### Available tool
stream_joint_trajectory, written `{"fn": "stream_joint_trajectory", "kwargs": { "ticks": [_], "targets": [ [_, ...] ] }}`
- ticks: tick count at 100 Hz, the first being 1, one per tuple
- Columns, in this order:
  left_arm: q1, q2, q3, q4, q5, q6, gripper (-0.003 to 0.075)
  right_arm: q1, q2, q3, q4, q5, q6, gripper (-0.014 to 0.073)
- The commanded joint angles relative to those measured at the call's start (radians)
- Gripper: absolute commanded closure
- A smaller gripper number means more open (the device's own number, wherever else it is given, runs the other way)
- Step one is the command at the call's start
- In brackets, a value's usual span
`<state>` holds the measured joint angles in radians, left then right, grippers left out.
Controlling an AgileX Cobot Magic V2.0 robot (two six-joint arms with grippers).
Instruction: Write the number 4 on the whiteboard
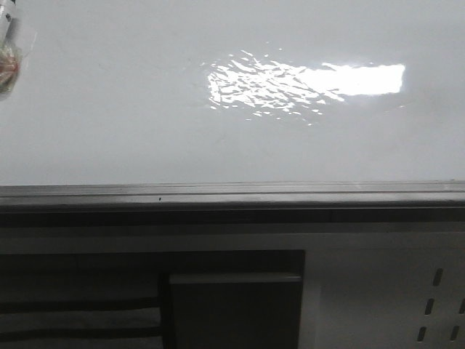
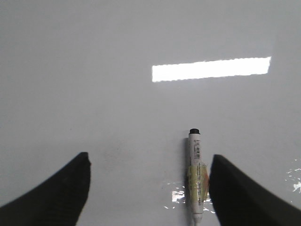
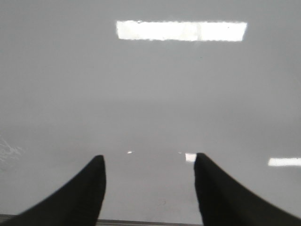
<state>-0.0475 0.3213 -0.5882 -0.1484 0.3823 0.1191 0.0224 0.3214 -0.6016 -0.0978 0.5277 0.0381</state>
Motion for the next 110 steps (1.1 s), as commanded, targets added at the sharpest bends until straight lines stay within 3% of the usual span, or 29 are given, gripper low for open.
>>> {"fn": "stream_joint_trajectory", "kwargs": {
  "ticks": [1,42,73,110],
  "targets": [
    [0.006,0.018,-0.032,-0.002,-0.074,-0.006,0.0139,-0.007,0.017,-0.034,-0.019,-0.091,-0.008,0.0135],
    [0.006,0.038,-0.024,-0.085,-0.040,-0.004,0.0227,-0.007,0.017,-0.034,-0.017,-0.095,-0.008,0.0137],
    [-0.044,0.308,-0.024,-0.121,0.049,0.146,0.0227,-0.007,0.017,-0.034,0.016,-0.099,-0.008,0.0137],
    [-0.191,0.669,-0.030,-0.125,-0.165,0.157,0.0227,-0.007,0.017,-0.034,0.016,-0.099,-0.008,0.0137]
  ]
}}
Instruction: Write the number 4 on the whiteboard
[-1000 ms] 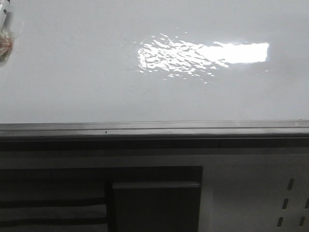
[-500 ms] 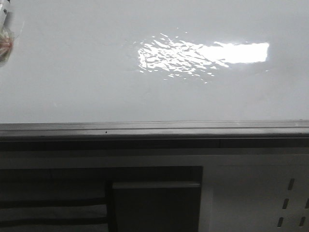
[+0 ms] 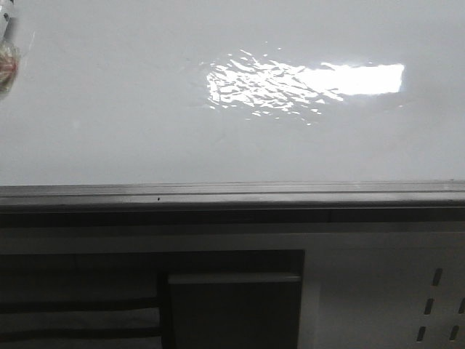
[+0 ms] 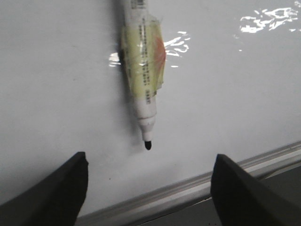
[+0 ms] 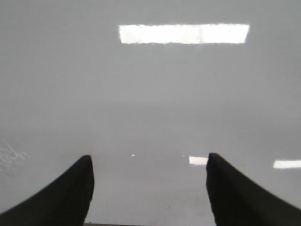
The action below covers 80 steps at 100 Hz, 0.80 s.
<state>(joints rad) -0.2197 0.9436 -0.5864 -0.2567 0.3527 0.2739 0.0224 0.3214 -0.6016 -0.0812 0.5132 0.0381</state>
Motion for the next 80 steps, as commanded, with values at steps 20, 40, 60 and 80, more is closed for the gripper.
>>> {"fn": "stream_joint_trajectory", "kwargs": {
  "ticks": [20,40,60,80],
  "targets": [
    [-0.018,0.160,-0.032,-0.017,-0.298,0.002,0.0227,-0.007,0.017,-0.034,-0.001,-0.085,-0.008,0.0137],
    [-0.018,0.194,-0.032,-0.017,-0.382,0.002,0.0335,-0.007,0.017,-0.034,-0.001,-0.085,-0.008,0.0137],
    [-0.027,0.193,-0.032,-0.015,-0.385,0.002,0.0565,-0.007,0.017,-0.034,-0.001,-0.081,-0.008,0.0137],
    [-0.052,0.193,-0.041,-0.013,-0.381,0.002,0.0740,-0.007,0.017,-0.037,-0.001,-0.067,-0.008,0.0137]
  ]
}}
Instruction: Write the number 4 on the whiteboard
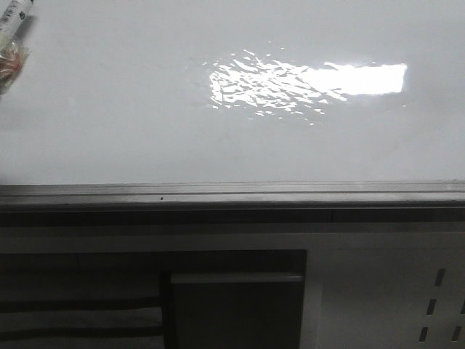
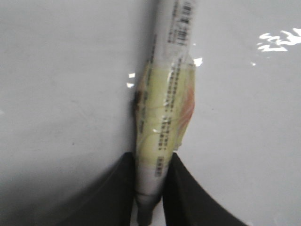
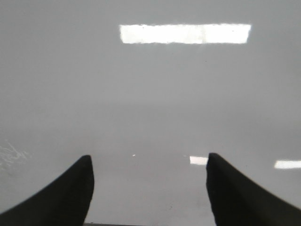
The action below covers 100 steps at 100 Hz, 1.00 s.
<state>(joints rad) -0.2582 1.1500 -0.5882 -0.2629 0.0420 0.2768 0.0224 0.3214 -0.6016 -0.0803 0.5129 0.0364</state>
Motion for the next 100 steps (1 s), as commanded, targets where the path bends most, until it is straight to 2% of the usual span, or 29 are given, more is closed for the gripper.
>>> {"fn": "stream_joint_trajectory", "kwargs": {
  "ticks": [1,11,22,32,42,61,67,75,100],
  "targets": [
    [-0.016,-0.016,-0.041,-0.007,-0.068,-0.001,0.0741,-0.007,0.017,-0.037,-0.002,-0.067,-0.007,0.0137],
    [-0.025,-0.016,-0.071,-0.005,-0.017,-0.001,0.0741,-0.005,0.041,-0.080,0.030,0.019,-0.007,0.0137],
    [-0.025,-0.016,-0.156,0.016,0.159,0.001,0.0741,-0.002,0.110,-0.171,0.114,0.186,-0.036,0.0137],
    [-0.025,-0.016,-0.242,0.017,0.344,0.048,0.0741,-0.002,0.201,-0.244,0.269,0.302,-0.228,0.0137],
    [-0.027,-0.016,-0.320,-0.031,0.533,0.177,0.0741,-0.002,0.292,-0.309,0.448,0.408,-0.456,0.0137],
    [-0.073,-0.003,-0.449,-0.287,0.842,0.597,0.0741,-0.002,0.507,-0.405,0.825,0.613,-0.910,0.0137],
    [-0.106,0.007,-0.472,-0.331,0.886,0.675,0.0741,0.015,0.572,-0.434,0.914,0.676,-1.023,0.0137],
    [-0.171,0.030,-0.496,-0.335,0.912,0.718,0.0741,0.066,0.645,-0.471,0.932,0.699,-1.127,0.0137],
    [-0.355,0.099,-0.560,-0.331,0.885,0.796,0.0741,0.294,0.808,-0.548,0.902,0.572,-1.348,0.0137]
  ]
}}
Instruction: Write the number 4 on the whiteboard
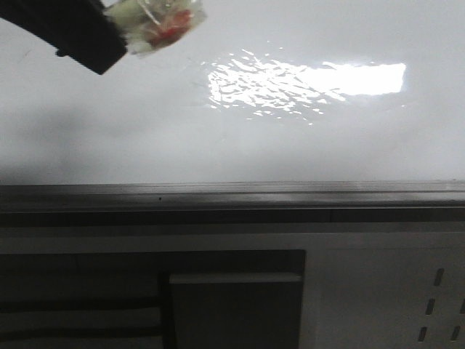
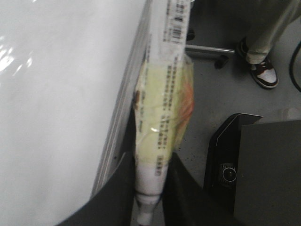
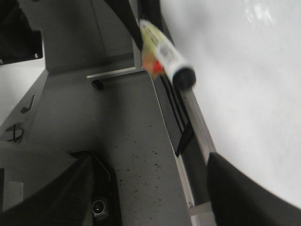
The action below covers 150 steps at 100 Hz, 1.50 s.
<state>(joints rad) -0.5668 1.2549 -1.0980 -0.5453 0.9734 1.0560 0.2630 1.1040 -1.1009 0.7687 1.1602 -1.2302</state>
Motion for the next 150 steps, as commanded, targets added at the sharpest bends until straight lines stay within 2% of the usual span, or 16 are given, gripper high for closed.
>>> {"fn": "stream_joint_trajectory", "kwargs": {
  "ticks": [1,23,75,83,95,102,131,142,150],
  "targets": [
    [-0.054,-0.003,-0.052,-0.049,-0.047,0.017,0.0741,0.059,0.029,-0.050,0.053,-0.083,-0.082,0.0137],
    [-0.117,0.024,-0.086,-0.049,-0.055,0.026,0.0741,0.153,0.102,-0.062,0.053,-0.125,-0.083,0.0162],
    [-0.119,0.024,-0.086,-0.049,-0.064,0.035,0.0730,0.158,0.108,-0.062,0.057,-0.149,-0.083,0.0606],
    [-0.117,0.024,-0.086,-0.049,-0.064,0.035,0.0654,0.158,0.108,-0.062,0.057,-0.149,-0.083,0.0648],
    [-0.109,0.024,-0.088,-0.046,-0.066,0.035,0.0452,0.158,0.108,-0.062,0.057,-0.151,-0.083,0.0659],
    [-0.087,0.021,-0.093,-0.047,-0.066,0.017,0.0374,0.158,0.103,-0.064,0.046,-0.158,-0.063,0.0659],
    [0.119,-0.127,-0.086,-0.073,-0.061,-0.092,0.0366,0.156,0.007,-0.100,-0.297,-0.185,0.320,0.0658],
    [0.212,-0.211,-0.026,-0.083,-0.061,-0.125,0.0366,0.148,-0.044,-0.070,-0.447,-0.227,0.508,0.0658],
    [0.270,-0.288,0.045,-0.110,-0.065,-0.128,0.0366,0.119,-0.084,-0.028,-0.496,-0.271,0.659,0.0658]
  ]
}}
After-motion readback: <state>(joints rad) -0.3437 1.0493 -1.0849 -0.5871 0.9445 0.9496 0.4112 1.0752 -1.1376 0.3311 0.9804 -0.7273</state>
